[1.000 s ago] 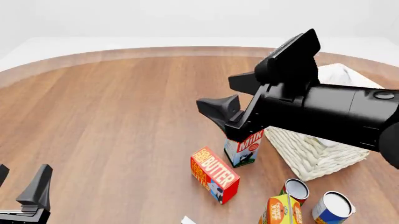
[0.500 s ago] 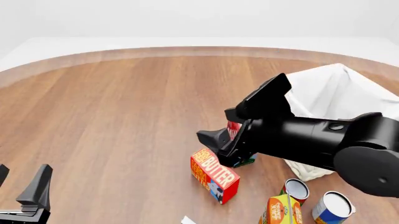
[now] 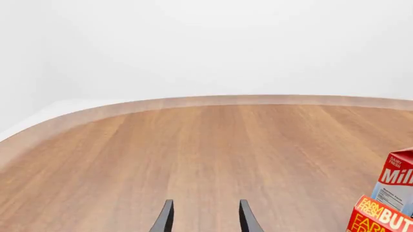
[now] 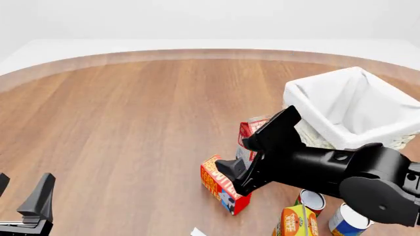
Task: Pick up the cream cheese box and the butter, and put them in the basket.
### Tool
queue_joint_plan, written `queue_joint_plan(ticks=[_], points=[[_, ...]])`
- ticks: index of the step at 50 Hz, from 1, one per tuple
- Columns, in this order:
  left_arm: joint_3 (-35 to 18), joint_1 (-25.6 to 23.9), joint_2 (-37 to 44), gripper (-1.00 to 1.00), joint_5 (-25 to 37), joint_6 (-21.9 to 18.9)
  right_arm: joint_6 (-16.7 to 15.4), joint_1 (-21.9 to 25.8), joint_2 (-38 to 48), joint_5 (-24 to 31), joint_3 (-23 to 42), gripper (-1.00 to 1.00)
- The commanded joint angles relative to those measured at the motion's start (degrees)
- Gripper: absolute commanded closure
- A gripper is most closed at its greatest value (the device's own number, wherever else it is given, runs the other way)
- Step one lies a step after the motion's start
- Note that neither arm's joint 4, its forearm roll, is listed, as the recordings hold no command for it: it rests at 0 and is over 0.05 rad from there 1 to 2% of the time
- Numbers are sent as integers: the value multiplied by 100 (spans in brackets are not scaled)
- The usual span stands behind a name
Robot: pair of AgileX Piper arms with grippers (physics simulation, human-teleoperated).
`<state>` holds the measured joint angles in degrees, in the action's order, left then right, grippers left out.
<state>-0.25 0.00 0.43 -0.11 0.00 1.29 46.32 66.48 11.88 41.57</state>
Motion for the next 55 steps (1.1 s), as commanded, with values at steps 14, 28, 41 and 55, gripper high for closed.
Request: queue_joint_plan(ticks=[14, 28, 41, 55], points=[[0, -2, 0, -100, 0, 1, 93, -178, 49, -200, -423, -100], [0, 0, 0, -100, 0, 0, 300, -192, 202, -690, -718, -100], [0, 0, 0, -100, 0, 0, 370, -192, 275, -800, -858, -100], [0, -1, 1, -100, 0, 0, 324, -250, 295, -726, -785, -100]])
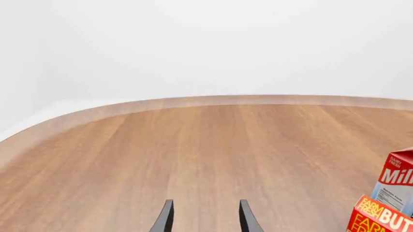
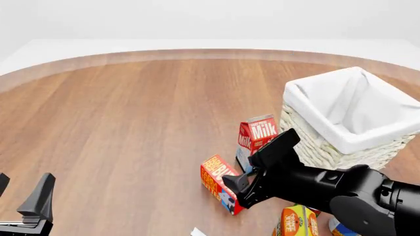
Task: Pick up the cream cheese box and the butter, and put them in the basket.
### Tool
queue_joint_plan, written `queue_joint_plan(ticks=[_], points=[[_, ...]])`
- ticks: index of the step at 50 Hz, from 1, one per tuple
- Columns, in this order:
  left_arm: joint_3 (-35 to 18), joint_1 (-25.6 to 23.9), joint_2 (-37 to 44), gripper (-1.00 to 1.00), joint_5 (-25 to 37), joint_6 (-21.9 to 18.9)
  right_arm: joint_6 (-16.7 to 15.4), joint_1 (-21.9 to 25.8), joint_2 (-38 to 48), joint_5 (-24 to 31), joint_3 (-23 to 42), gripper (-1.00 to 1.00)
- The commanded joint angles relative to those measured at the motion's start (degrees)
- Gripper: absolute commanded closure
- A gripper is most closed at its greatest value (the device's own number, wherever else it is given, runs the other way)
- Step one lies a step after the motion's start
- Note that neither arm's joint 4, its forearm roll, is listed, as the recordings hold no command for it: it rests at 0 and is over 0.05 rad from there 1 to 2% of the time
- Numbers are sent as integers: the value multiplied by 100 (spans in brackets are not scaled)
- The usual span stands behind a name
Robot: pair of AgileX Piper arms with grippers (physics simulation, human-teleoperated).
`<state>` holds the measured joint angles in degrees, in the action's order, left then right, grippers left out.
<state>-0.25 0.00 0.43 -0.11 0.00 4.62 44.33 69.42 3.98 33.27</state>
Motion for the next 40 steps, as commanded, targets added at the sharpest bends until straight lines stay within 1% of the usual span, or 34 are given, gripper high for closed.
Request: queue_joint_plan(ticks=[1, 10, 14, 24, 29, 30, 31, 32, 34, 36, 40], points=[[0, 0, 0, -100, 0, 0, -22, -57, 8, 67, 51, -100], [0, 1, 0, -100, 0, 1, -58, -130, 45, -10, 0, -100], [0, 0, 0, -100, 0, -1, -41, -130, 7, 55, 19, -100], [0, 0, 0, -100, 0, 0, -28, -158, 153, -126, -72, -100], [0, 0, 0, -100, 0, -1, -78, -222, 70, 76, 142, -100], [0, 0, -1, -100, 0, -1, -96, -233, 108, -3, 108, -100], [0, 1, 0, -100, 0, 0, -91, -237, 92, 53, 147, -100], [0, -1, 0, -100, 0, 0, -86, -251, 189, -82, 83, -100], [0, 0, 0, -100, 0, 1, -87, -260, 249, -151, 50, -100], [0, 0, 0, -100, 0, 0, -69, -260, 240, -64, 119, -100], [0, -1, 0, -100, 0, 0, -26, -236, 408, -269, 35, -100]])
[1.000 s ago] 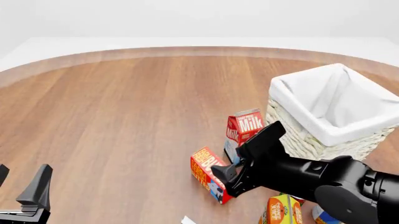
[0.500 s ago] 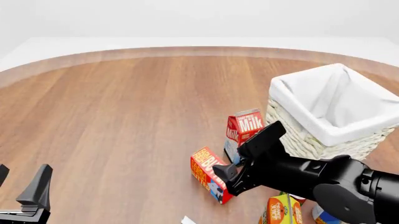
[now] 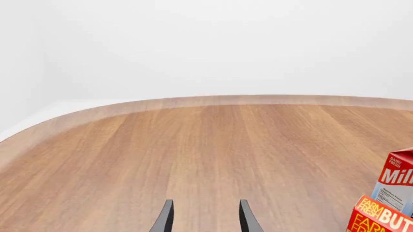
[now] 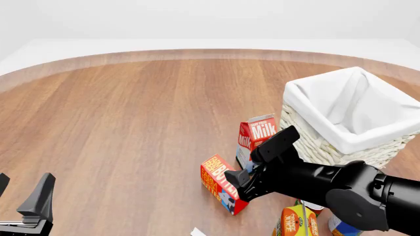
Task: Pick up the cream cheese box and the butter, and put them in the basket.
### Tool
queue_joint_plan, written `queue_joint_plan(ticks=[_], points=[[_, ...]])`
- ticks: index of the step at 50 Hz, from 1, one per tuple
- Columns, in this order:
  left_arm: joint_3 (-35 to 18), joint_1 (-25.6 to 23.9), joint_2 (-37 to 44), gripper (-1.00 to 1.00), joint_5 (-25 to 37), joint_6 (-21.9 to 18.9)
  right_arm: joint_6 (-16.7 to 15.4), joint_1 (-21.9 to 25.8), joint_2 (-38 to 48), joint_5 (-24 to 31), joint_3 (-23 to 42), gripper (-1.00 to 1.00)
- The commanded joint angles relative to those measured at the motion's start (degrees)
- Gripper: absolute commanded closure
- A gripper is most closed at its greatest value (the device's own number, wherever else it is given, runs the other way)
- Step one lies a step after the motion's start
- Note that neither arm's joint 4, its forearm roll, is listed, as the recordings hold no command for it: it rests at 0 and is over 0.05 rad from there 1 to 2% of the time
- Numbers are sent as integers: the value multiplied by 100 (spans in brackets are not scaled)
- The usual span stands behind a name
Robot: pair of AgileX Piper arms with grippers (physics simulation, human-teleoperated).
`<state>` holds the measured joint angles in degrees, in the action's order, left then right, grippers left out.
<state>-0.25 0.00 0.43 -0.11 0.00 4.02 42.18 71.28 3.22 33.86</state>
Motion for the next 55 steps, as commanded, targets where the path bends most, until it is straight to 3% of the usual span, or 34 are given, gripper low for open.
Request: queue_joint_plan(ticks=[1, 35, 48, 55], points=[[0, 0, 1, -100, 0, 0, 42, -10, 262, -237, -47, -100], [0, -1, 0, -100, 0, 0, 140, 22, 664, -426, -54, -100], [0, -1, 0, -100, 0, -1, 284, 42, 903, -878, -342, -100], [0, -1, 0, -100, 0, -1, 223, -67, 725, -687, -308, -100]])
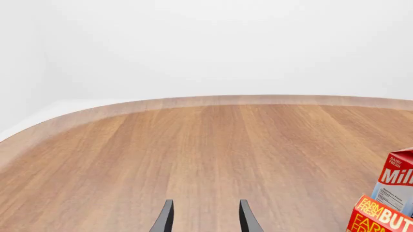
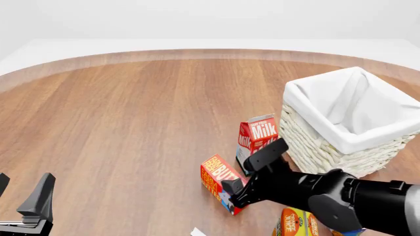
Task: Pick up the cream cheese box and the butter, and put them in the basket.
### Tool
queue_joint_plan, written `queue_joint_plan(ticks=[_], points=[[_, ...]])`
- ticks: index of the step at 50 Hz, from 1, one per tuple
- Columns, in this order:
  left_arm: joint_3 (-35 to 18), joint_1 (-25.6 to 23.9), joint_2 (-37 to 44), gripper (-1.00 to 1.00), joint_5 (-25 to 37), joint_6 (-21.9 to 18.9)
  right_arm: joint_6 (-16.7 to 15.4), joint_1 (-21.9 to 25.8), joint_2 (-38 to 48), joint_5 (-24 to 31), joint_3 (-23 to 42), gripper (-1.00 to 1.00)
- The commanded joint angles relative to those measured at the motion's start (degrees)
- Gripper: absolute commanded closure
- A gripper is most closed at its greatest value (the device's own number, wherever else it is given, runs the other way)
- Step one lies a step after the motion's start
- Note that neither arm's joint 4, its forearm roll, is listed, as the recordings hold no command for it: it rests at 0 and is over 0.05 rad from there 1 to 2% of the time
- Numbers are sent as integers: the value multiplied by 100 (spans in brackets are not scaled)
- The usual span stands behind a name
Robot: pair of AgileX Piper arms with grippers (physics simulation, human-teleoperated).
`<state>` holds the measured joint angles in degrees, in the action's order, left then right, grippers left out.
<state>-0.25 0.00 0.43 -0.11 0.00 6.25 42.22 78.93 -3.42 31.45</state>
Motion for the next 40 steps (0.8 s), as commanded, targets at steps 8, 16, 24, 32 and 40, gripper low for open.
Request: queue_joint_plan(ticks=[8, 16, 24, 32, 40], points=[[0, -1, 0, -100, 0, 0, -17, -42, 17, -46, -65, -100], [0, 0, 0, -100, 0, 1, 21, -25, 120, -112, -53, -100], [0, 0, 0, -100, 0, 1, 58, 13, 309, -212, -23, -100], [0, 0, 0, -100, 0, 0, 120, 30, 513, -357, -57, -100], [0, -1, 1, -100, 0, 0, 157, 29, 702, -442, -53, -100]])
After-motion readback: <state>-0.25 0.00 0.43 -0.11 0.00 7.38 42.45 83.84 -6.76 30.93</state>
